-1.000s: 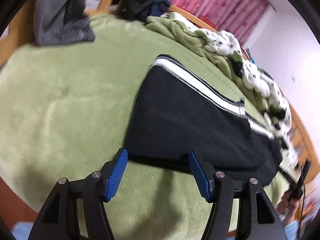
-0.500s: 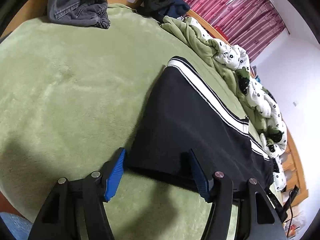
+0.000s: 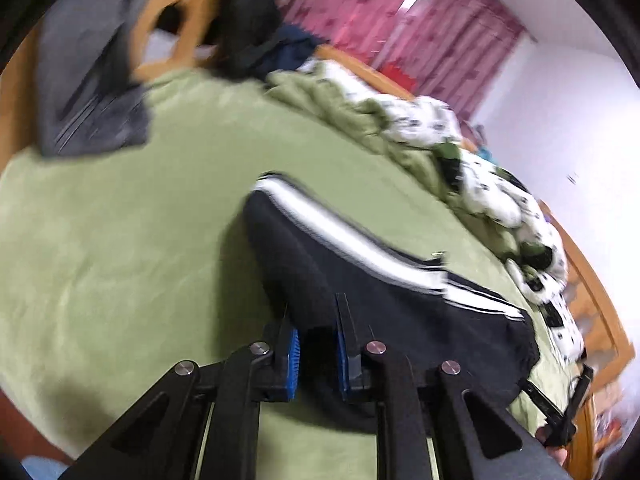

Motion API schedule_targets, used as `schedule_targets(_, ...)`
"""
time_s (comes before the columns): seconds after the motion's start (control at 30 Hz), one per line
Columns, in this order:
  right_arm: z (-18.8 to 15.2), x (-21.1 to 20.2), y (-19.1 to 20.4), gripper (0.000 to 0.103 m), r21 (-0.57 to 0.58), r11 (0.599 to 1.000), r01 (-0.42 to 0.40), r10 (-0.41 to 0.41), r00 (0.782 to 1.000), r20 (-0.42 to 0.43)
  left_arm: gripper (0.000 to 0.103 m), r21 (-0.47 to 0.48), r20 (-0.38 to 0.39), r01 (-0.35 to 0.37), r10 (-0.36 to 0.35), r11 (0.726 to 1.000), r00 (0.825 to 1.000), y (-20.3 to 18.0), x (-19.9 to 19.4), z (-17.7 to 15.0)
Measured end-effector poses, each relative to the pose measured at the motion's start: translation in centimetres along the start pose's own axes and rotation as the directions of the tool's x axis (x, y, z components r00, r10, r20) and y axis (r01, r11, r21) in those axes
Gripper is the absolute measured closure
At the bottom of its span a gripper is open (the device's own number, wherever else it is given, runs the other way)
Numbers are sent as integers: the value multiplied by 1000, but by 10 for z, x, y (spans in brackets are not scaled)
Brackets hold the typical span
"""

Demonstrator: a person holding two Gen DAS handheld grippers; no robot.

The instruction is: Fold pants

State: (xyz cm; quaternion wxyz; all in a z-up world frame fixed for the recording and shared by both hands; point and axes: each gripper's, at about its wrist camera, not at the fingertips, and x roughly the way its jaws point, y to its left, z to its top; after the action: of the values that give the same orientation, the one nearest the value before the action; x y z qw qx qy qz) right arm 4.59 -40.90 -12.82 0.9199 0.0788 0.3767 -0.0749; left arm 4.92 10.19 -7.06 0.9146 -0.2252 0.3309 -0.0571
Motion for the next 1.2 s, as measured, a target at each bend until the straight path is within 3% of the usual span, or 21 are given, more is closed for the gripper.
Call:
schedule_targets(0.17, -1, -4, -3, 56, 14, 1000, -27, 26, 1000, 10, 90, 183, -22, 95, -92, 979, 995, -77, 6, -1)
schedule_targets(0.27, -1, -4, -8, 56, 34, 999, -34, 34, 999, 10, 90, 237, -100, 213, -194, 948, 976, -118, 22, -18)
schedule_targets(0.33, -3, -5, -10, 56, 44, 999, -29, 28, 1000, 7, 90, 272, -155, 262, -226, 926, 962, -139, 35, -33)
schedule_targets(0.57, -6, -6, -16, 56, 60, 998, -19, 18, 1000, 10, 91, 335, -343, 314, -196, 888, 919, -168, 81, -96)
schedule_targets(0.67, -5, -6, -16, 56, 64, 998, -22, 21, 1000, 9, 89, 378, -318, 306, -188, 874, 929, -173, 74, -102)
schedule_targets(0.73, -5, -6, -13, 56, 62, 998, -27, 27, 1000, 10, 79, 380, -306, 313, -201, 870, 931, -176, 68, -101)
schedule_targets(0.77, -4, -6, -12, 56, 59, 998, -33, 32, 999, 10, 71, 372, -308, 332, -223, 867, 925, -175, 63, -100)
schedule_targets(0.83, -3, -7, -6, 56, 52, 997, -52, 51, 999, 9, 69, 367, -315, 355, -244, 860, 917, -174, 55, -98)
schedule_targets(0.9, 0, -9, 5, 56, 39, 996, -74, 74, 997, 12, 68, 392, -289, 341, -238, 854, 927, -168, 41, -96)
schedule_targets(1.0, 6, -10, 23, 56, 25, 993, -118, 117, 993, 12, 56, 416, -230, 301, -221, 858, 948, -158, 25, -95)
schedule_targets(1.07, 10, -9, 40, 56, 21, 988, -153, 153, 988, 8, 56, 414, -199, 274, -208, 868, 958, -147, 19, -91)
schedule_targets(1.2, 13, -8, 76, 56, 3, 971, -239, 239, 971, -9, 56, 403, -130, 140, -95, 904, 987, -111, 15, -77)
